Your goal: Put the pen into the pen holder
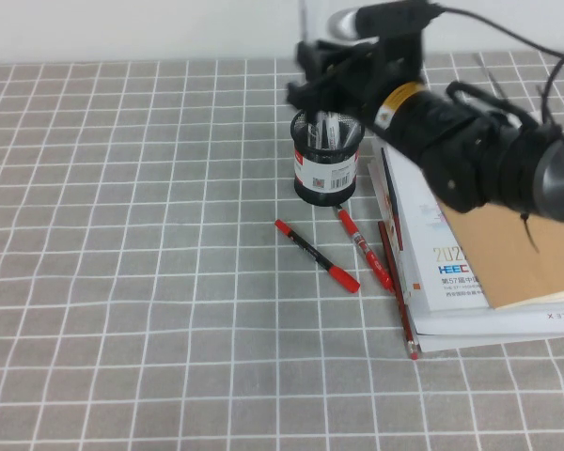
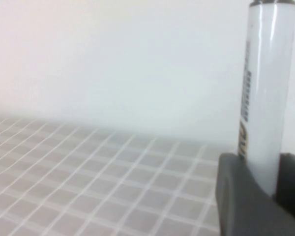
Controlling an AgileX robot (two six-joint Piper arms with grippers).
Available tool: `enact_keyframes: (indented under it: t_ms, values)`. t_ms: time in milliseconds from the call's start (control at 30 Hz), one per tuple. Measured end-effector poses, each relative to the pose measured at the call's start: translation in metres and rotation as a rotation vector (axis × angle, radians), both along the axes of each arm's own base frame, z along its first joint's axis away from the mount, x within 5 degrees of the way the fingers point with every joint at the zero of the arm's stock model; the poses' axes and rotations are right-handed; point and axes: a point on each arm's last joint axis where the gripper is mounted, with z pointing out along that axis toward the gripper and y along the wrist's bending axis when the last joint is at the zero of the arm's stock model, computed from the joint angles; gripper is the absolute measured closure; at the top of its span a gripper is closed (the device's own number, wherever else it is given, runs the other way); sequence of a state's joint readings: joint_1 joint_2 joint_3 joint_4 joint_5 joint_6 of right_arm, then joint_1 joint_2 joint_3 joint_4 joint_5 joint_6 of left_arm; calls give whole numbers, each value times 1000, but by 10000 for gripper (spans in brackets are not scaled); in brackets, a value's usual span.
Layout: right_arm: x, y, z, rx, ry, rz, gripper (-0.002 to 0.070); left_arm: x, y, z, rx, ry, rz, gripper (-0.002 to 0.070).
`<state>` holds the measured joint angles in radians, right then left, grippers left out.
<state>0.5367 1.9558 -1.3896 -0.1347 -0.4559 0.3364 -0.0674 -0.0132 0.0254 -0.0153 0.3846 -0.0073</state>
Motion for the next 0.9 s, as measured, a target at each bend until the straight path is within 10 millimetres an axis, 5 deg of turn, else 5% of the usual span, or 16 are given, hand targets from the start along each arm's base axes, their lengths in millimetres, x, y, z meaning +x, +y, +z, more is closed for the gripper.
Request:
enact_keyframes:
  t_ms: [133,367,633,700,800,900]
  values:
    - [20,-19,-9,9,13,-61,580,0,0,0,0,0,0,680]
    - [32,-17,-37,6,27,-65,560,0,0,0,0,0,0,680]
    - [35,-15,-51,8,28,-62,318,0,0,0,0,0,0,680]
    - [33,-16,-44,15,21,-62,349,0,0,0,0,0,0,680]
    - [23,-21,-25,16,5,-59,545,0,0,0,0,0,0,680]
    - [1,-25,2,29,-43,-38,643,0,0,0,0,0,0,680]
